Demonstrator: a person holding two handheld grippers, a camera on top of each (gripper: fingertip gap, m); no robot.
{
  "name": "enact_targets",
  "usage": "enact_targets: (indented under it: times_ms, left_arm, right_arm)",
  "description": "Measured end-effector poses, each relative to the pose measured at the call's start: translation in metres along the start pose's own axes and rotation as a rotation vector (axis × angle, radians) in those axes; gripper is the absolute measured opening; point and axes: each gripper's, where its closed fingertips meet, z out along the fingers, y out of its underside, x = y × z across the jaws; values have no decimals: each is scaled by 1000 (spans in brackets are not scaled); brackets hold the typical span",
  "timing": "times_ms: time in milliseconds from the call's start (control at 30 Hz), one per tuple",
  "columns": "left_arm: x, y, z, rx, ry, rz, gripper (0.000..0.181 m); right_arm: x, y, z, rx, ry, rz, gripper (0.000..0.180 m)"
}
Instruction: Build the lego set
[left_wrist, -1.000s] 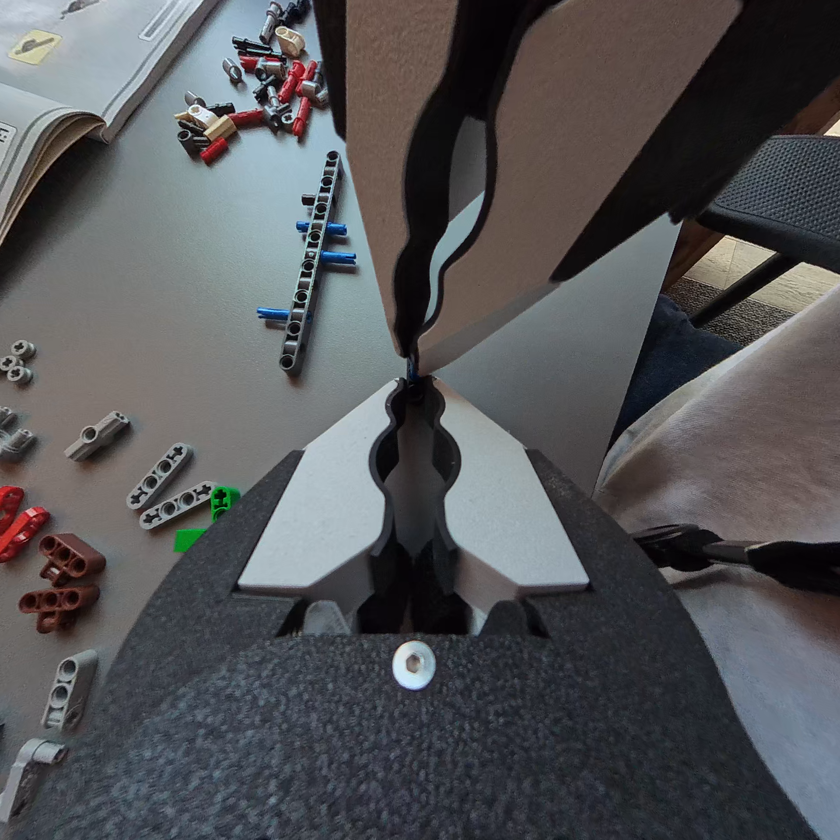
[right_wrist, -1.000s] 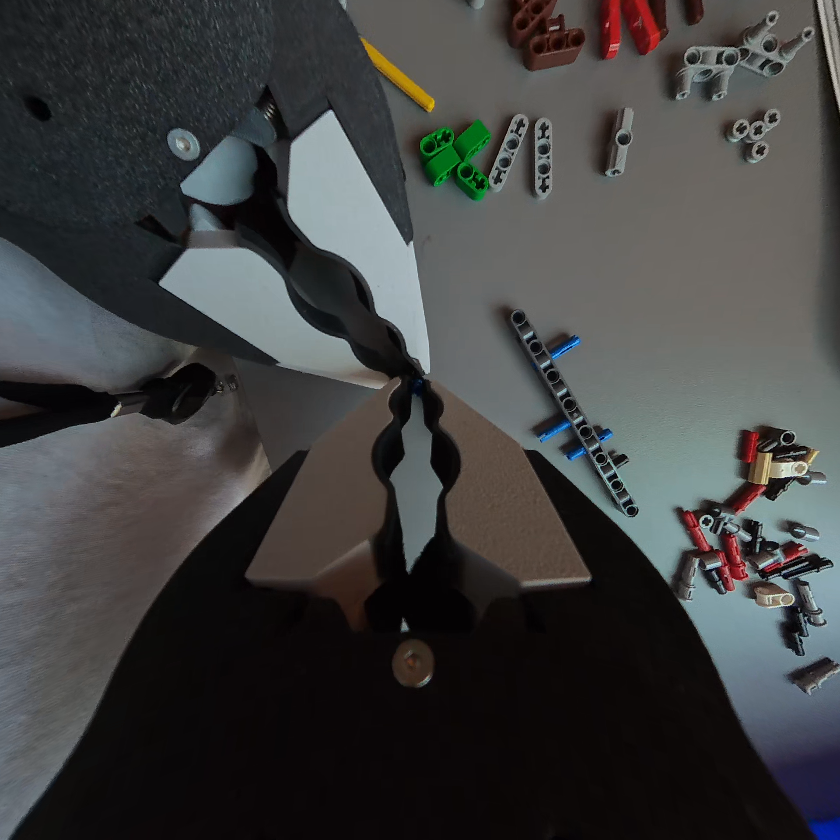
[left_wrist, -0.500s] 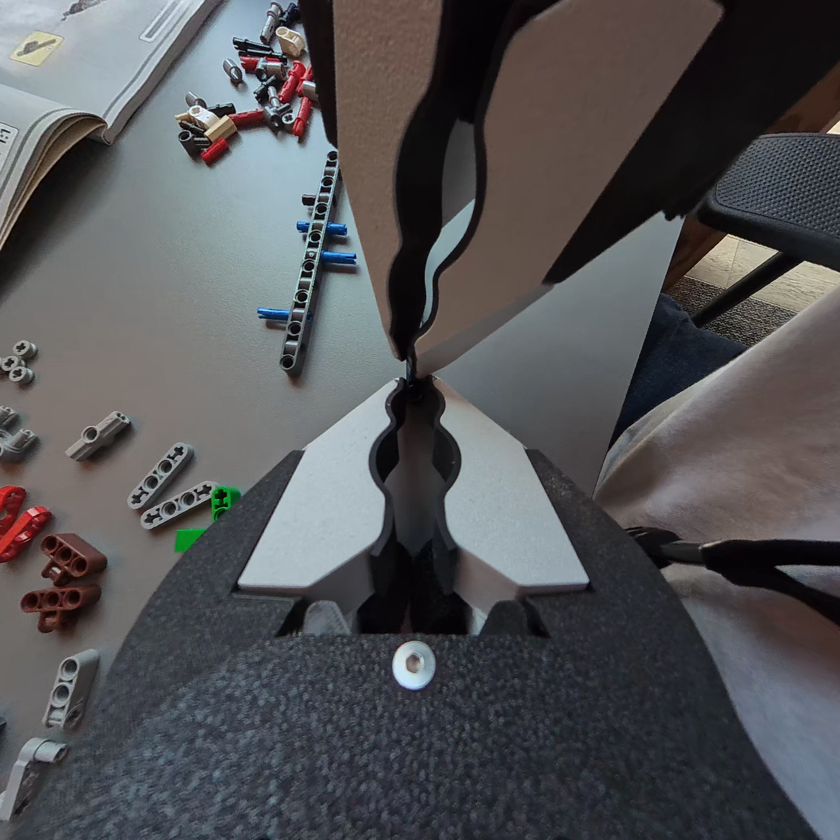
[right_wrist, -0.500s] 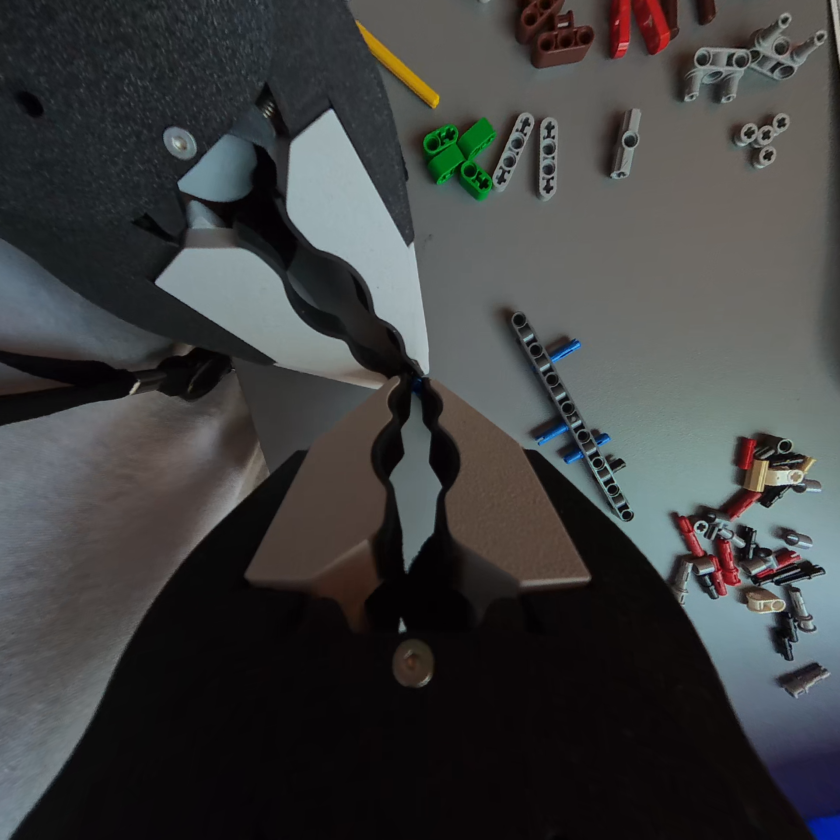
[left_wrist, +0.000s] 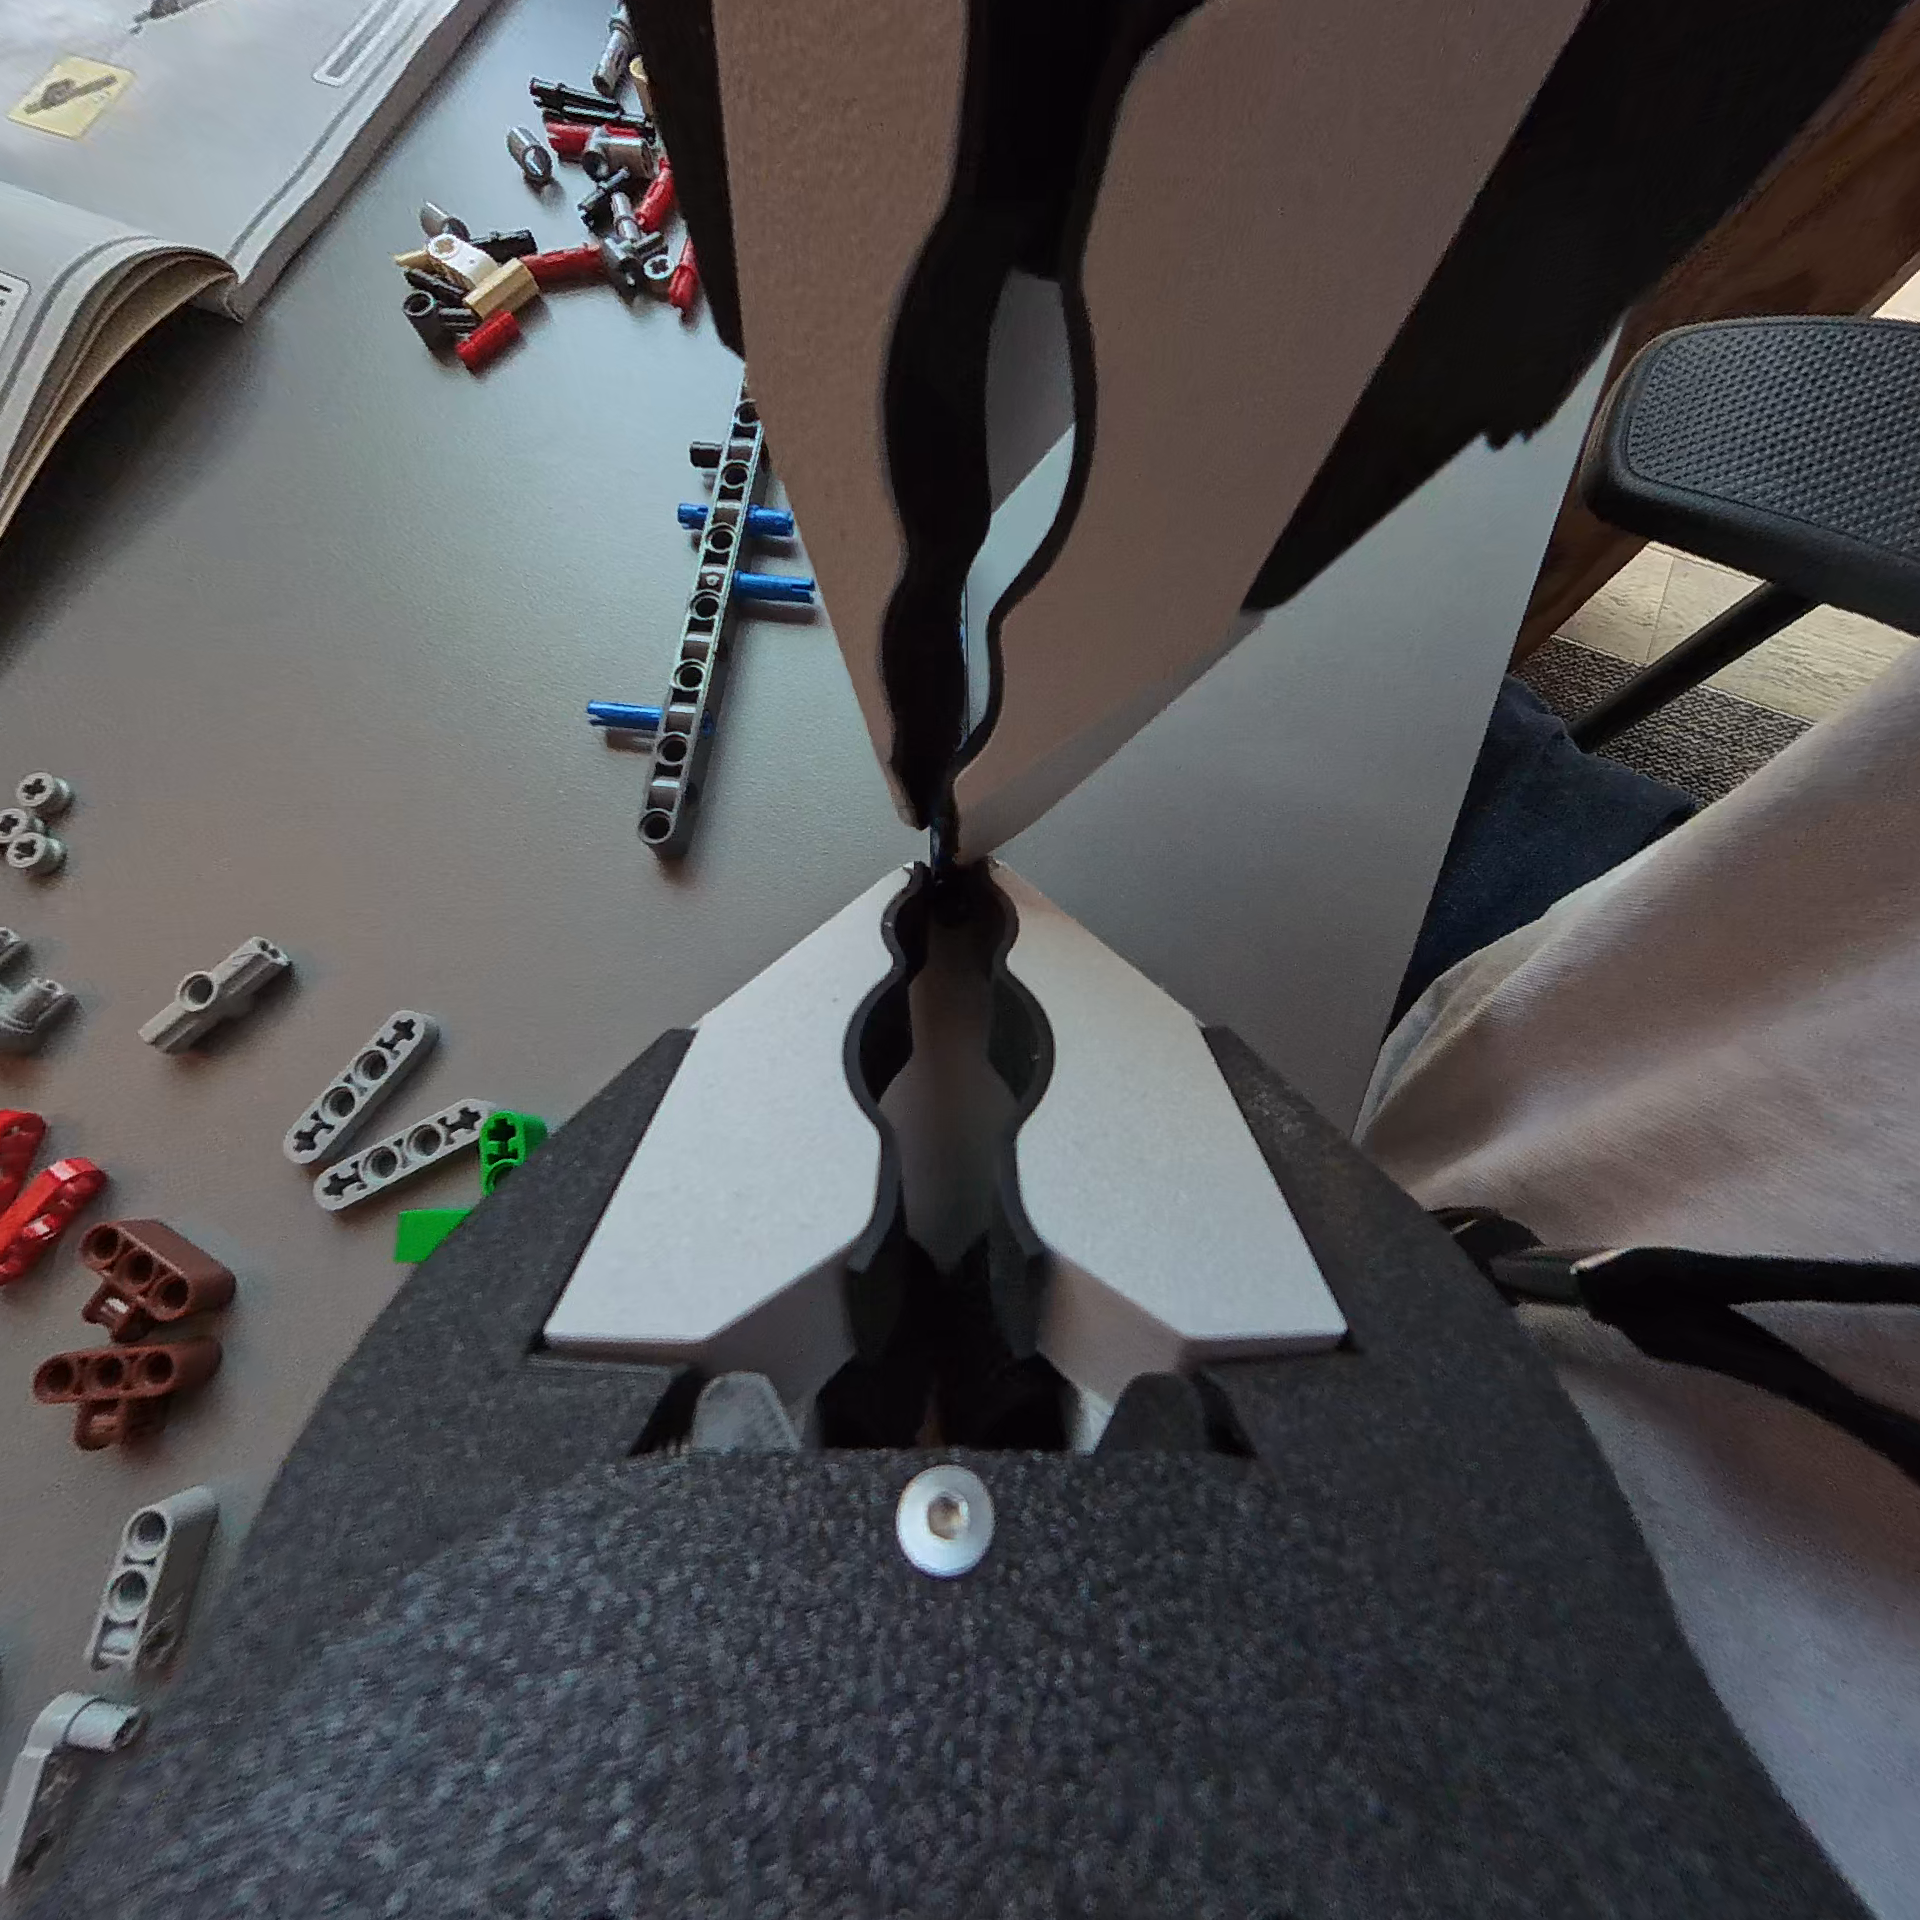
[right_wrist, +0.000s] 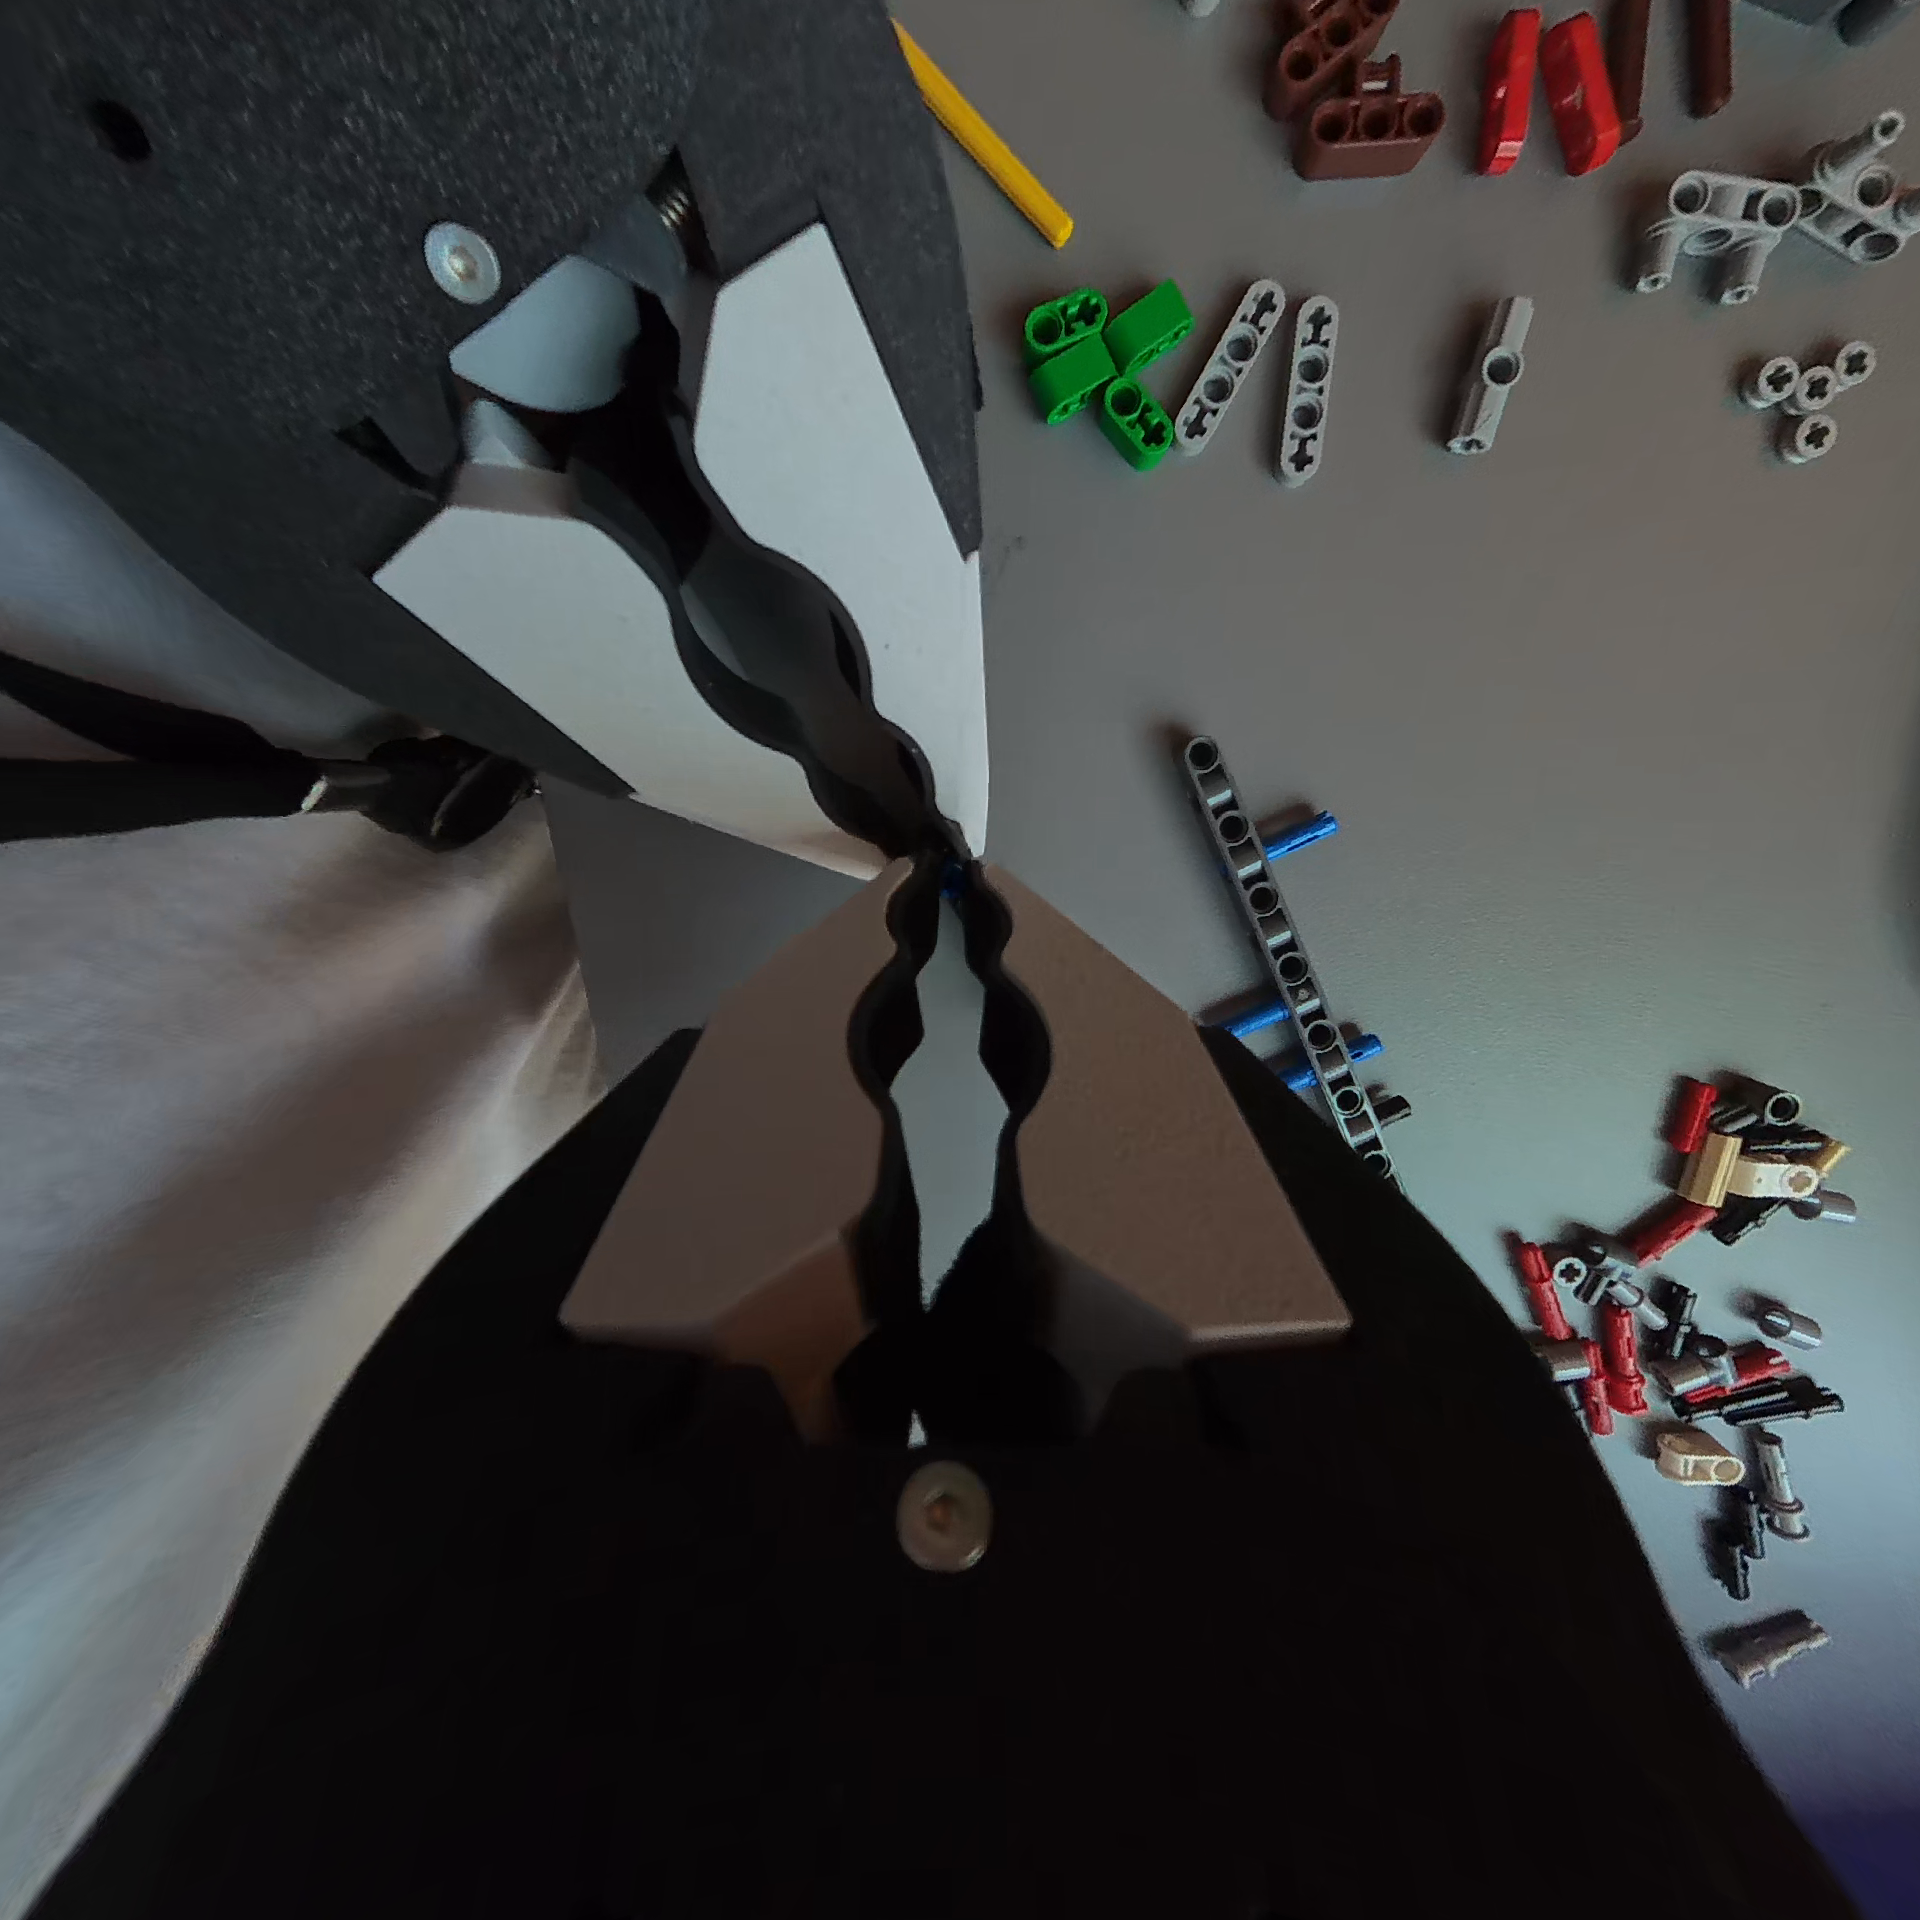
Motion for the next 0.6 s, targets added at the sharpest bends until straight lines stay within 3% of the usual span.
enact_targets:
  times_ms: [33, 600]
  left_arm:
    - [0, 0, 0, 0, 2, -4, 7]
    - [2, 0, 0, 1, 20, 2, 8]
  right_arm:
    - [0, 1, 0, -4, -8, -16, 4]
    - [-1, 5, 5, -64, -76, -167, 4]
